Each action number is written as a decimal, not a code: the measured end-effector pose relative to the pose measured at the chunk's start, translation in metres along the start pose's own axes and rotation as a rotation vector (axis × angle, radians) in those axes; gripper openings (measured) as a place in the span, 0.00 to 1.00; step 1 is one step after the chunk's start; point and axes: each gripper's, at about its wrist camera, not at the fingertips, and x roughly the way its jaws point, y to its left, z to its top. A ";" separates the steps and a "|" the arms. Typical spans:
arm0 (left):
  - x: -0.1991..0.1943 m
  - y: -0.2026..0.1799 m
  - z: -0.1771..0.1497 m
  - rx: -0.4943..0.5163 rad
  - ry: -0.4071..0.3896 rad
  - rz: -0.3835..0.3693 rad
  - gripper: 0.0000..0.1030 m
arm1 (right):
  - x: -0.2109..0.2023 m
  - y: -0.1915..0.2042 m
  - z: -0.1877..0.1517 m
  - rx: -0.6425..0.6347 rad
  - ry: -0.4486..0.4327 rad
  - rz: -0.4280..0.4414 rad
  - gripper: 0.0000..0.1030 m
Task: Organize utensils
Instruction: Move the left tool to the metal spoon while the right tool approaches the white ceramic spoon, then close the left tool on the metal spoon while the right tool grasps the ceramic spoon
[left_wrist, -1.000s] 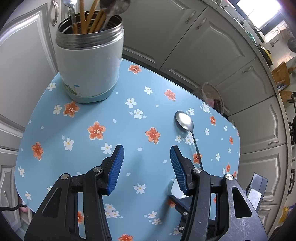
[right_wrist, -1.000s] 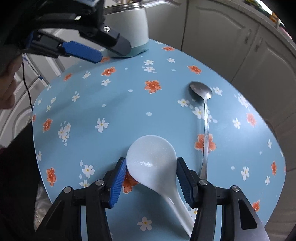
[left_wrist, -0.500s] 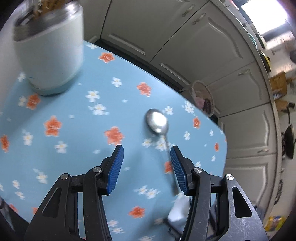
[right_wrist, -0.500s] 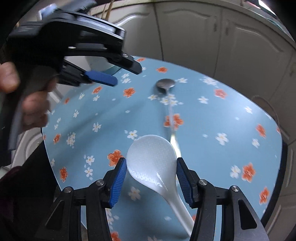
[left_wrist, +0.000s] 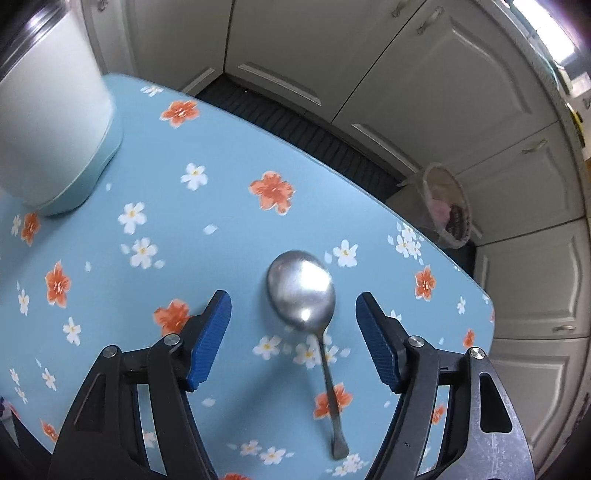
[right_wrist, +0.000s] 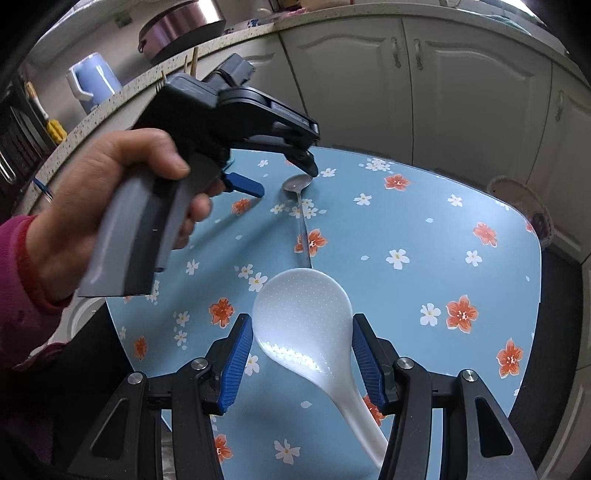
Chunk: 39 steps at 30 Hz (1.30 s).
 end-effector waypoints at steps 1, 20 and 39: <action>0.002 -0.003 0.001 0.008 -0.002 0.017 0.68 | -0.001 -0.002 -0.001 0.003 -0.002 0.005 0.51; 0.017 -0.021 0.005 0.044 -0.028 0.134 0.49 | -0.003 -0.013 0.006 0.012 -0.025 0.050 0.51; -0.024 0.008 0.000 0.119 -0.115 0.033 0.37 | -0.005 -0.022 0.021 0.052 -0.056 0.034 0.51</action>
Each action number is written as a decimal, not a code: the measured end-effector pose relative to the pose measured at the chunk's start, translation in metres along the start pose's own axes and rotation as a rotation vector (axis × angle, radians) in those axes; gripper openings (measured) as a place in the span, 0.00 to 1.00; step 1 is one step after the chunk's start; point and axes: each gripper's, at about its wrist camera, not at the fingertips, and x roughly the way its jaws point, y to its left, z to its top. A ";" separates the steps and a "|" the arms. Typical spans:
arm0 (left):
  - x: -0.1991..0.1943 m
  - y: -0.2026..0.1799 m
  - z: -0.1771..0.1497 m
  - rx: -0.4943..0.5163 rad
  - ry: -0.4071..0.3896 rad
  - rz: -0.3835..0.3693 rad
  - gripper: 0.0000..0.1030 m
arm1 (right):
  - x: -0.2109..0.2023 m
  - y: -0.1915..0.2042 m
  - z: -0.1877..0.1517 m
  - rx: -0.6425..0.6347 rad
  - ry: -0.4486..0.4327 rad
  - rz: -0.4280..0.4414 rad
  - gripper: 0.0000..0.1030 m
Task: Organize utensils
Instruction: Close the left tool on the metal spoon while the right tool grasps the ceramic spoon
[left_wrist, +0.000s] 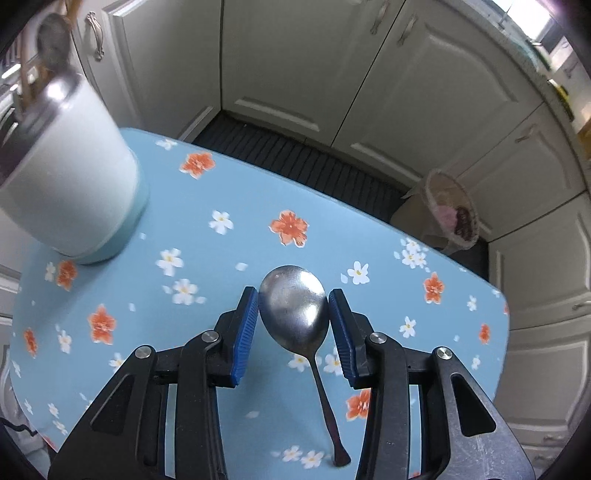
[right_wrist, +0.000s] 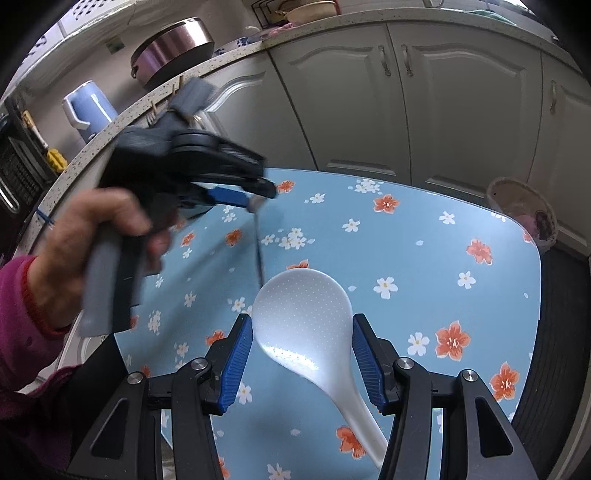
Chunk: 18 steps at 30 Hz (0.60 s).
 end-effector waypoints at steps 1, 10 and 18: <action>-0.006 0.003 -0.001 0.005 -0.010 -0.009 0.37 | 0.002 0.001 0.002 0.004 -0.001 0.004 0.51; -0.054 0.036 -0.012 0.016 -0.066 -0.093 0.37 | 0.011 0.029 0.027 -0.014 -0.024 0.039 0.51; -0.099 0.074 -0.024 0.029 -0.116 -0.135 0.37 | 0.012 0.058 0.051 -0.010 -0.061 0.082 0.51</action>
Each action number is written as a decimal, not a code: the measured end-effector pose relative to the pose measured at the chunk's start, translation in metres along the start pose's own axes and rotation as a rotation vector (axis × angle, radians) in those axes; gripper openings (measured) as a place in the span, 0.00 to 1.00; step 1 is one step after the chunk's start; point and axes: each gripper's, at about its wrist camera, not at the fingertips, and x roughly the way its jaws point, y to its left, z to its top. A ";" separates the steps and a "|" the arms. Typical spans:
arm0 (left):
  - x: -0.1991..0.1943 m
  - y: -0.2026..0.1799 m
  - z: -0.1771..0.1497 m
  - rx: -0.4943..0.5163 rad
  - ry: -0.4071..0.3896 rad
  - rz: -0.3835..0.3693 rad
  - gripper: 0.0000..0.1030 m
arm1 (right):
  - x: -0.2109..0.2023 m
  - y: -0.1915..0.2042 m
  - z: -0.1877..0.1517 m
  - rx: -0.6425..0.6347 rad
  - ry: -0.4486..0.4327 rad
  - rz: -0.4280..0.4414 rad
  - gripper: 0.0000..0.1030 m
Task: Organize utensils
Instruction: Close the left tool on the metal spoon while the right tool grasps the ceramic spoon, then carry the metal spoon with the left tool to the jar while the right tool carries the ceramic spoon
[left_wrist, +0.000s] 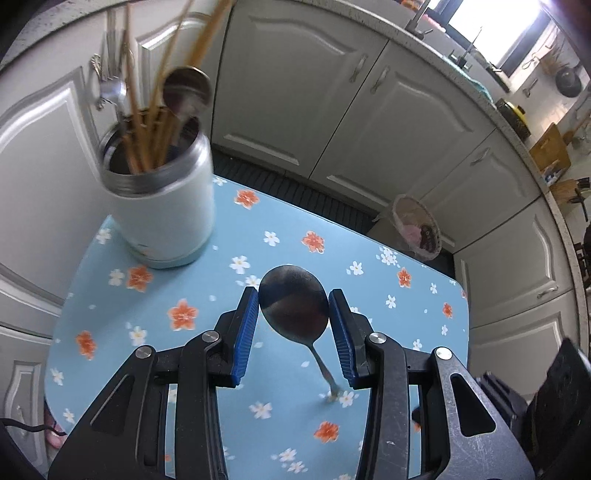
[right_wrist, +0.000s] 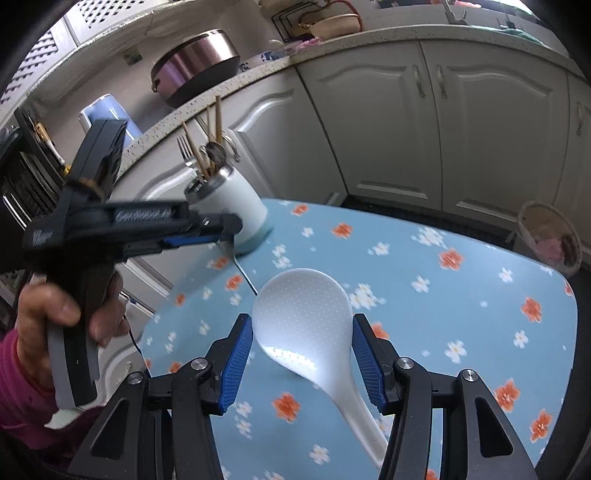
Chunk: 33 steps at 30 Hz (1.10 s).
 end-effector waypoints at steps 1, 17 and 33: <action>-0.005 0.004 -0.001 -0.002 -0.004 -0.004 0.37 | 0.001 0.002 0.002 -0.001 -0.001 0.001 0.51; -0.071 0.052 0.016 -0.035 -0.073 -0.021 0.35 | 0.009 0.052 0.054 -0.031 -0.033 0.032 0.51; -0.151 0.083 0.074 -0.033 -0.216 0.037 0.35 | 0.027 0.096 0.145 0.012 -0.120 0.163 0.51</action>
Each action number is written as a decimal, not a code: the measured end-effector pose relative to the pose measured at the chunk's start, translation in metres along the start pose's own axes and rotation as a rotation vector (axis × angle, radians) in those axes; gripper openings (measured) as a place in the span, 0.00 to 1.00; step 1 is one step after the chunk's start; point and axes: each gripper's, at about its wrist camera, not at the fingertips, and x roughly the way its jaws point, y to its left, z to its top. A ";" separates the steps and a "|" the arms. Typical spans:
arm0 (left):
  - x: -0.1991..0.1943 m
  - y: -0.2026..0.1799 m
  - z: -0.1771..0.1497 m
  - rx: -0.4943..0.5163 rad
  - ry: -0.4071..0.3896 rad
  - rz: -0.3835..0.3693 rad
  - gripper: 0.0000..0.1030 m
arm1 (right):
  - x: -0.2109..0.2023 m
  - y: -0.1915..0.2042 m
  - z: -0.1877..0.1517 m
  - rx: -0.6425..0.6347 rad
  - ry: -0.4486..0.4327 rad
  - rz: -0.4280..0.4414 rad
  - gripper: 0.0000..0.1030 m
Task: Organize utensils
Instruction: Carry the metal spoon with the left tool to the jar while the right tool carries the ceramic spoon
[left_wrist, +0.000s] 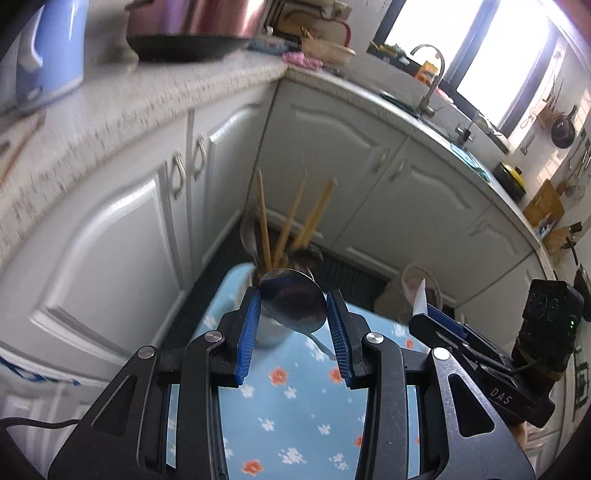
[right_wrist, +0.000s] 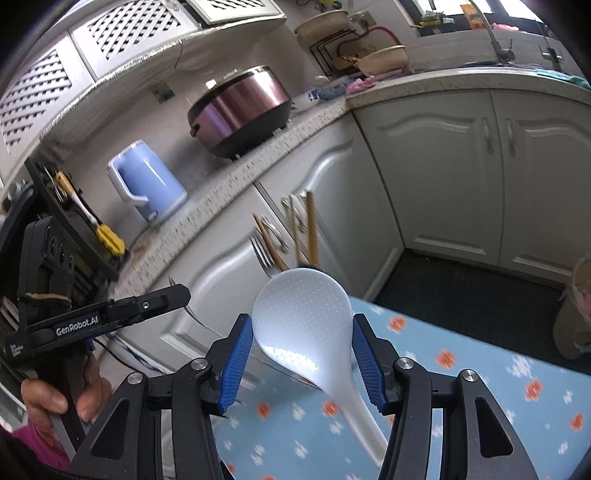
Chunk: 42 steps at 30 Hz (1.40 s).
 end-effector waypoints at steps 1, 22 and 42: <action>-0.003 0.001 0.005 0.008 -0.008 0.008 0.35 | 0.005 0.003 0.007 0.006 -0.007 0.016 0.51; 0.037 0.032 0.054 0.057 -0.039 0.168 0.35 | 0.111 0.012 0.056 0.132 -0.084 0.245 0.51; 0.064 0.031 0.037 0.048 -0.011 0.176 0.35 | 0.125 -0.005 0.022 0.025 -0.140 0.212 0.51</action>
